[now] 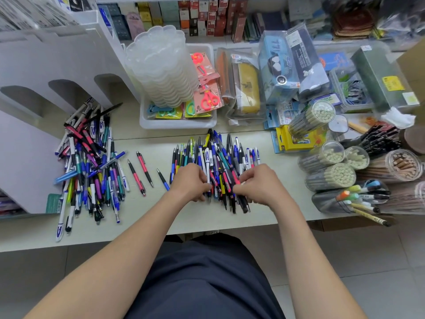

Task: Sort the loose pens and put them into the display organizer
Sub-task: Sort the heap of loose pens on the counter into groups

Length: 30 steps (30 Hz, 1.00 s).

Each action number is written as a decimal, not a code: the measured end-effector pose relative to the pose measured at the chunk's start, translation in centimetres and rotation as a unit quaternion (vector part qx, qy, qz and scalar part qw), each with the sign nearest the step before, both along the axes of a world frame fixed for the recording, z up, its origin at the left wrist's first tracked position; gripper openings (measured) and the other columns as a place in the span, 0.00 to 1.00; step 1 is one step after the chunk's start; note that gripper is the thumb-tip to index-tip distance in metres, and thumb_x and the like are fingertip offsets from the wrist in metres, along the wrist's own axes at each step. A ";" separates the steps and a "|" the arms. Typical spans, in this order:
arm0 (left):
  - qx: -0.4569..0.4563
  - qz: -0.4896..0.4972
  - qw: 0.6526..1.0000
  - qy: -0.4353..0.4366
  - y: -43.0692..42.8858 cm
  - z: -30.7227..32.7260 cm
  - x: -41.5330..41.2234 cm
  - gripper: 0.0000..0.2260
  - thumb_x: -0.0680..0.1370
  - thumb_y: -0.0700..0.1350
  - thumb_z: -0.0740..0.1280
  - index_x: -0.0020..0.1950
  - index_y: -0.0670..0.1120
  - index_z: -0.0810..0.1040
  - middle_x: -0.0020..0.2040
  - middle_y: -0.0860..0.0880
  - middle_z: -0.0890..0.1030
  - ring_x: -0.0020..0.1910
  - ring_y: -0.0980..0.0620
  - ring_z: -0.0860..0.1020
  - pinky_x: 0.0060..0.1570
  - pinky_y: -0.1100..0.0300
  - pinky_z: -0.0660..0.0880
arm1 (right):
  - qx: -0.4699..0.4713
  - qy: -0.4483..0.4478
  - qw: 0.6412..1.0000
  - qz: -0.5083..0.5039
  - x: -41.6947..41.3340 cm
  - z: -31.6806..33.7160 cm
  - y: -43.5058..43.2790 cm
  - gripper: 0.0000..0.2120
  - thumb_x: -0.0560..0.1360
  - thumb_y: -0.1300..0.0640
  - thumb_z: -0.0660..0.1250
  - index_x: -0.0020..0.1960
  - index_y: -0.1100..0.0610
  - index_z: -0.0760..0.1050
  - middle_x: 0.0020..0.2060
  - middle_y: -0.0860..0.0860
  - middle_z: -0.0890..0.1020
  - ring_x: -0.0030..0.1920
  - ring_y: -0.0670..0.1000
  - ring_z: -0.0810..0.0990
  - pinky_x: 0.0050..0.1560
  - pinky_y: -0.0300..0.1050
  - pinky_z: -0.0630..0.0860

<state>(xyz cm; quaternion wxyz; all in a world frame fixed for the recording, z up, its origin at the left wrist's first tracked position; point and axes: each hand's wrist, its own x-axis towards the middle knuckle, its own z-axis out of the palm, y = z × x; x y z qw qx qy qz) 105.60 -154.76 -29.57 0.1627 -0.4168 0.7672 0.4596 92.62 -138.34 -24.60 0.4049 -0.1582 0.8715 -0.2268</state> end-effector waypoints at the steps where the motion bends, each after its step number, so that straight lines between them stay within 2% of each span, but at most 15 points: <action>1: -0.010 -0.004 1.000 0.011 0.1 -0.1 -0.1 0.05 0.80 0.40 0.75 0.48 0.43 0.80 0.36 0.44 0.86 0.29 0.51 0.85 0.29 0.58 0.80 | -0.015 0.025 0.999 -0.030 -0.5 -0.2 0.2 0.05 0.69 0.56 0.78 0.43 0.53 0.82 0.37 0.51 0.86 0.38 0.51 0.85 0.43 0.48 0.85; 4: -0.128 -0.039 0.991 0.030 0.2 -0.1 -0.8 0.07 0.81 0.45 0.72 0.44 0.46 0.82 0.35 0.50 0.85 0.32 0.52 0.84 0.39 0.53 0.83 | -0.039 0.117 0.989 -0.084 -0.8 -2.8 0.1 0.13 0.72 0.54 0.74 0.56 0.54 0.84 0.38 0.48 0.85 0.44 0.51 0.85 0.51 0.51 0.84; 7: -0.213 -0.013 0.975 0.058 -0.5 0.1 -2.1 0.05 0.82 0.48 0.68 0.51 0.48 0.81 0.41 0.51 0.82 0.41 0.49 0.81 0.42 0.52 0.78 | -0.040 0.159 0.985 -0.058 -0.1 -5.7 -0.6 0.17 0.79 0.53 0.70 0.67 0.55 0.81 0.40 0.47 0.86 0.47 0.53 0.84 0.51 0.49 0.82; 10: -0.260 -0.025 0.962 0.080 -1.8 -0.1 -4.0 0.09 0.84 0.46 0.65 0.62 0.47 0.79 0.55 0.48 0.81 0.52 0.44 0.80 0.48 0.49 0.78 | -0.055 0.191 0.980 -0.031 0.3 -6.7 -1.0 0.19 0.82 0.51 0.69 0.71 0.56 0.79 0.45 0.50 0.86 0.52 0.55 0.85 0.55 0.56 0.83; 13: -0.270 -0.042 0.961 0.031 -3.2 -0.8 -6.1 0.12 0.86 0.49 0.64 0.67 0.46 0.80 0.64 0.44 0.77 0.56 0.40 0.80 0.49 0.48 0.76 | -0.055 0.231 0.971 -0.037 0.7 -6.9 -1.0 0.17 0.84 0.52 0.66 0.70 0.58 0.79 0.53 0.53 0.87 0.56 0.56 0.84 0.56 0.54 0.83; 15: -0.274 -0.043 0.961 0.004 -3.9 -1.5 -7.3 0.13 0.86 0.51 0.64 0.62 0.45 0.82 0.61 0.43 0.78 0.55 0.38 0.80 0.46 0.48 0.74 | -0.062 0.244 0.967 -0.043 0.9 -7.2 -0.9 0.15 0.84 0.54 0.65 0.68 0.58 0.80 0.56 0.54 0.86 0.57 0.55 0.83 0.54 0.51 0.82; 20: -0.242 0.029 0.969 -0.040 -4.6 -2.4 -9.5 0.12 0.81 0.49 0.69 0.43 0.44 0.81 0.46 0.44 0.83 0.42 0.41 0.81 0.38 0.53 0.73 | -0.077 0.233 0.968 -0.040 0.8 -7.6 -1.0 0.14 0.84 0.56 0.63 0.66 0.57 0.81 0.55 0.52 0.83 0.55 0.52 0.81 0.51 0.47 0.79; 23: -0.208 0.068 0.974 -0.050 -4.9 -2.6 -9.9 0.09 0.80 0.50 0.72 0.45 0.45 0.83 0.46 0.46 0.83 0.43 0.42 0.81 0.39 0.53 0.74 | -0.080 0.225 0.970 -0.041 0.8 -7.9 -1.0 0.15 0.82 0.54 0.63 0.67 0.56 0.79 0.56 0.51 0.81 0.57 0.53 0.79 0.54 0.50 0.80; 26: -0.186 0.116 0.975 -0.040 -5.3 -2.2 -9.9 0.08 0.77 0.48 0.72 0.46 0.45 0.86 0.43 0.47 0.84 0.39 0.45 0.81 0.38 0.55 0.74 | -0.078 0.235 0.968 -0.034 1.0 -8.3 -0.8 0.23 0.78 0.46 0.69 0.70 0.53 0.76 0.58 0.50 0.77 0.59 0.51 0.75 0.54 0.47 0.76; 28: -0.179 0.135 0.974 -0.030 -5.3 -1.5 -9.6 0.09 0.76 0.49 0.72 0.45 0.44 0.87 0.40 0.47 0.85 0.37 0.46 0.80 0.37 0.57 0.74 | -0.088 0.266 0.960 0.003 1.4 -8.7 -0.4 0.28 0.72 0.39 0.72 0.67 0.51 0.75 0.57 0.49 0.74 0.57 0.51 0.73 0.54 0.45 0.74; 30: -0.177 0.130 0.975 -0.024 -4.9 -0.5 -9.3 0.11 0.75 0.51 0.71 0.45 0.43 0.86 0.41 0.46 0.85 0.38 0.46 0.81 0.38 0.56 0.74 | -0.112 0.274 0.954 0.039 1.7 -9.1 0.2 0.30 0.68 0.36 0.75 0.63 0.50 0.73 0.55 0.48 0.72 0.54 0.51 0.72 0.54 0.45 0.72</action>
